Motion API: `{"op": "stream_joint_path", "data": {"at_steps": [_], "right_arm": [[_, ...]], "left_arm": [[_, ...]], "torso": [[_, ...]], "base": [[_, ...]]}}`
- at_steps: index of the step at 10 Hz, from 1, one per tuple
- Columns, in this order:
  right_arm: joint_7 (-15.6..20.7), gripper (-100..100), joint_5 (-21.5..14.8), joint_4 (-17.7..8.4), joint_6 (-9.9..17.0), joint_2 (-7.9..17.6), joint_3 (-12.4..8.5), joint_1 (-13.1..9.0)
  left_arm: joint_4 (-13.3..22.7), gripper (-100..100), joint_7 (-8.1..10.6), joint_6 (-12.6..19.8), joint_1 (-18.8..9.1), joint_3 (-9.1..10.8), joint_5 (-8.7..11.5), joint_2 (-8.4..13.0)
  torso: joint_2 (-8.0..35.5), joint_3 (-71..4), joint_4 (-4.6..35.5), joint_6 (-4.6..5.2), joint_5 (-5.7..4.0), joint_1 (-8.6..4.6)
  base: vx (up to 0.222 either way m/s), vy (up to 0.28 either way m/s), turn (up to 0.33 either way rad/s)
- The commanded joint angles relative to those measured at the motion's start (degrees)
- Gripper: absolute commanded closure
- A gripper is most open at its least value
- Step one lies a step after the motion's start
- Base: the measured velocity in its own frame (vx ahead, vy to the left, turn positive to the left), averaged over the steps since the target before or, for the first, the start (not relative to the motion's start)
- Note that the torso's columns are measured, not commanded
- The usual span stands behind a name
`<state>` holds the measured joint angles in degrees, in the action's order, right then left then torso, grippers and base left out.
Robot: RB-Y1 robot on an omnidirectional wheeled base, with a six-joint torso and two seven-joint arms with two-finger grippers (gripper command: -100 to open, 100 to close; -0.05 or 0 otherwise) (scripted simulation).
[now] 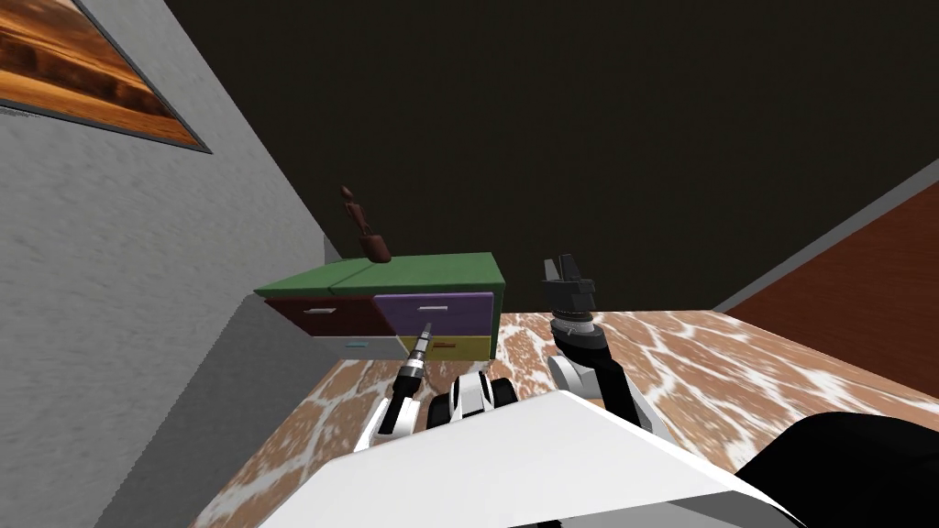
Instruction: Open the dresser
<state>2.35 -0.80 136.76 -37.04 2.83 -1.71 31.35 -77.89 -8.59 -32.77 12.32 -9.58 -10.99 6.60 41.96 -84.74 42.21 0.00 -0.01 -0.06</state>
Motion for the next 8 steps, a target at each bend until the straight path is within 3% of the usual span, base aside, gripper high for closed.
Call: {"op": "stream_joint_path", "data": {"at_steps": [1,3,4,5,6,8], "right_arm": [[0.0,0,0.0,0.0,0.0,0.0,0.0,0.0],[0.0,0,0.0,0.0,0.0,0.0,0.0,0.0],[0.0,0,0.0,0.0,0.0,0.0,0.0,0.0],[0.0,0,0.0,0.0,0.0,0.0,0.0,0.0],[0.0,0,0.0,0.0,0.0,0.0,0.0,0.0],[0.0,0,0.0,0.0,0.0,0.0,0.0,0.0]], "left_arm": [[0.7,-100,0.19,1.7,-1.2,0.16,0.0,0.2],[0.9,-100,0.22,1.8,-1.4,0.21,0.0,0.2],[0.1,-100,0.51,3.6,-2.3,0.34,0.1,0.3],[0.4,-100,0.41,2.8,-2.0,0.29,0.1,0.3],[0.3,100,0.47,3.0,-2.1,0.3,0.1,0.3],[-0.6,100,0.73,3.4,-1.6,-0.04,0.0,0.6]], "torso": [[-0.4,-0.3,-0.1,0.01,0.0,0.02],[-0.1,-0.1,0.0,-0.01,0.0,0.0],[0.5,0.3,0.1,-0.01,0.0,0.03],[0.6,0.4,0.2,0.01,0.01,0.05],[0.6,0.4,0.2,-0.01,0.02,0.07],[0.6,0.4,0.2,-0.01,0.02,0.1]], "base": [[0.145,0.013,-0.047],[0.121,-0.008,-0.018],[0.062,-0.006,-0.024],[0.04,-0.003,-0.007],[0.009,-0.001,0.002],[-0.114,0.016,0.022]]}}
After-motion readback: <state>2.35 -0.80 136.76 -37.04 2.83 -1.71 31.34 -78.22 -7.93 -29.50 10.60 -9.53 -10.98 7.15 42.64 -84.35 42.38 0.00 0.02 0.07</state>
